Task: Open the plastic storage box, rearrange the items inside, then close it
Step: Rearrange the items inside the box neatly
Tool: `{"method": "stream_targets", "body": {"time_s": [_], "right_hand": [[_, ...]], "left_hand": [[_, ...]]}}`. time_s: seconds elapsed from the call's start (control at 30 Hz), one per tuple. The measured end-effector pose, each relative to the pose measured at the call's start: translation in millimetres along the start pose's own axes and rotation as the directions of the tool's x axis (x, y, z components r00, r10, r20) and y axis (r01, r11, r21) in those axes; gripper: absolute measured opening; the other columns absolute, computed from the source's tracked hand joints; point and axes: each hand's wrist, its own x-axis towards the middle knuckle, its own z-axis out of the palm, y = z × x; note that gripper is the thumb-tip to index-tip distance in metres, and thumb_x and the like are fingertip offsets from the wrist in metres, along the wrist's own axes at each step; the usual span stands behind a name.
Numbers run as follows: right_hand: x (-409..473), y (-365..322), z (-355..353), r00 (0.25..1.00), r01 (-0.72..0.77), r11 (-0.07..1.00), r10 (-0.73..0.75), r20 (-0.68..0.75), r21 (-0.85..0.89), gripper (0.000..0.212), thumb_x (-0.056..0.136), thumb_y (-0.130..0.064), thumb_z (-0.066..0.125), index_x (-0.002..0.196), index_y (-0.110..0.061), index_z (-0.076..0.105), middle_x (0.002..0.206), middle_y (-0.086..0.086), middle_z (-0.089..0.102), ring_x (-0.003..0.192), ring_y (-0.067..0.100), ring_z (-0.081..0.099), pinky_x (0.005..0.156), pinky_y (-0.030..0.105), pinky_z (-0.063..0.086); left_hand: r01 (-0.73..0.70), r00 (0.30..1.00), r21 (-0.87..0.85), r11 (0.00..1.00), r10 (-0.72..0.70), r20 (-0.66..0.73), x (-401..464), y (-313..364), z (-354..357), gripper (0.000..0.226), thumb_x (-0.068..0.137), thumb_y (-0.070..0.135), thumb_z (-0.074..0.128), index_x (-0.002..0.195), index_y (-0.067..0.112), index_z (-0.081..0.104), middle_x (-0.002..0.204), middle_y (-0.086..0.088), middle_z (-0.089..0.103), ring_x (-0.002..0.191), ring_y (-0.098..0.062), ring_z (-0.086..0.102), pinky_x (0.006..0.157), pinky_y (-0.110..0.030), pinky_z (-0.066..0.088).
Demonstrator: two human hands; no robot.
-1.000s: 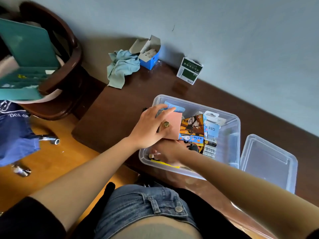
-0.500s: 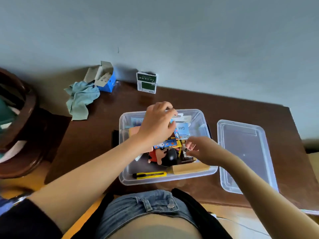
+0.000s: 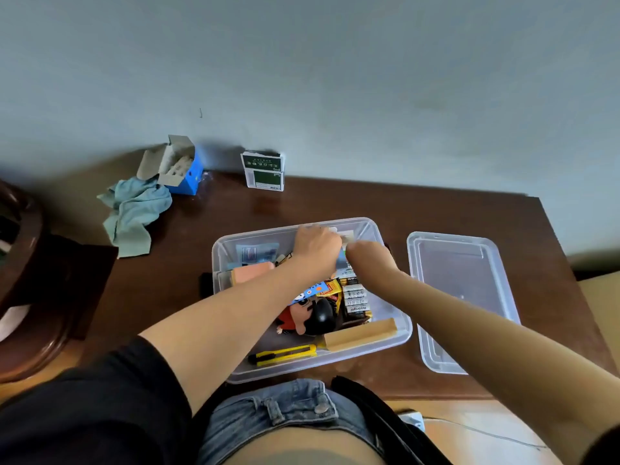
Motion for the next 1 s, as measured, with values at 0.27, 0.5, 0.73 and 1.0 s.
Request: {"method": "stream_targets", "body": {"time_s": [0.27, 0.5, 0.73, 1.0], "right_hand": [[22.1, 11.1, 16.1, 0.979, 0.204, 0.973, -0.205, 0.009, -0.107, 0.029, 0.085, 0.01, 0.046, 0.106, -0.002, 0.063, 0.102, 0.012, 0.065, 0.091, 0.029, 0.065, 0.068, 0.032, 0.048], [27.6, 9.8, 20.1, 0.982, 0.19, 0.974, -0.19, 0.008, -0.126, 0.028, 0.085, 0.01, 0.046, 0.104, -0.001, 0.063, 0.103, 0.012, 0.065, 0.093, 0.029, 0.064, 0.069, 0.031, 0.047], [24.5, 9.2, 24.3, 0.987, 0.154, 0.98, -0.159, -0.035, -0.128, 0.026, 0.085, 0.01, 0.047, 0.104, -0.001, 0.062, 0.102, 0.013, 0.063, 0.094, 0.028, 0.061, 0.072, 0.031, 0.048], [25.9, 4.1, 24.1, 0.996, 0.082, 0.997, -0.082, -0.024, -0.018, 0.023, 0.087, 0.008, 0.048, 0.103, 0.0, 0.061, 0.1, 0.014, 0.064, 0.092, 0.029, 0.063, 0.07, 0.031, 0.049]], "left_hand": [[0.038, 0.997, -0.155, 0.987, -0.048, -0.059, 0.9, -8.2, 11.5, 0.027, 0.082, 0.034, 0.066, 0.104, 0.02, 0.061, 0.107, 0.0, 0.059, 0.106, -0.022, 0.054, 0.076, -0.031, 0.033], [0.044, 0.998, -0.274, 0.961, -0.053, -0.025, -2.3, -12.9, 15.7, 0.03, 0.083, 0.031, 0.064, 0.109, 0.017, 0.059, 0.114, -0.003, 0.055, 0.114, -0.023, 0.047, 0.087, -0.037, 0.038], [0.054, 0.998, -0.323, 0.945, -0.058, -0.001, -5.6, -15.6, 16.1, 0.033, 0.081, 0.025, 0.064, 0.112, 0.014, 0.058, 0.115, -0.003, 0.052, 0.114, -0.024, 0.045, 0.083, -0.037, 0.037], [0.065, 0.998, -0.344, 0.937, -0.069, 0.001, -6.9, -14.6, 16.6, 0.034, 0.08, 0.025, 0.065, 0.111, 0.014, 0.058, 0.113, -0.003, 0.051, 0.112, -0.022, 0.044, 0.079, -0.034, 0.035]]}}
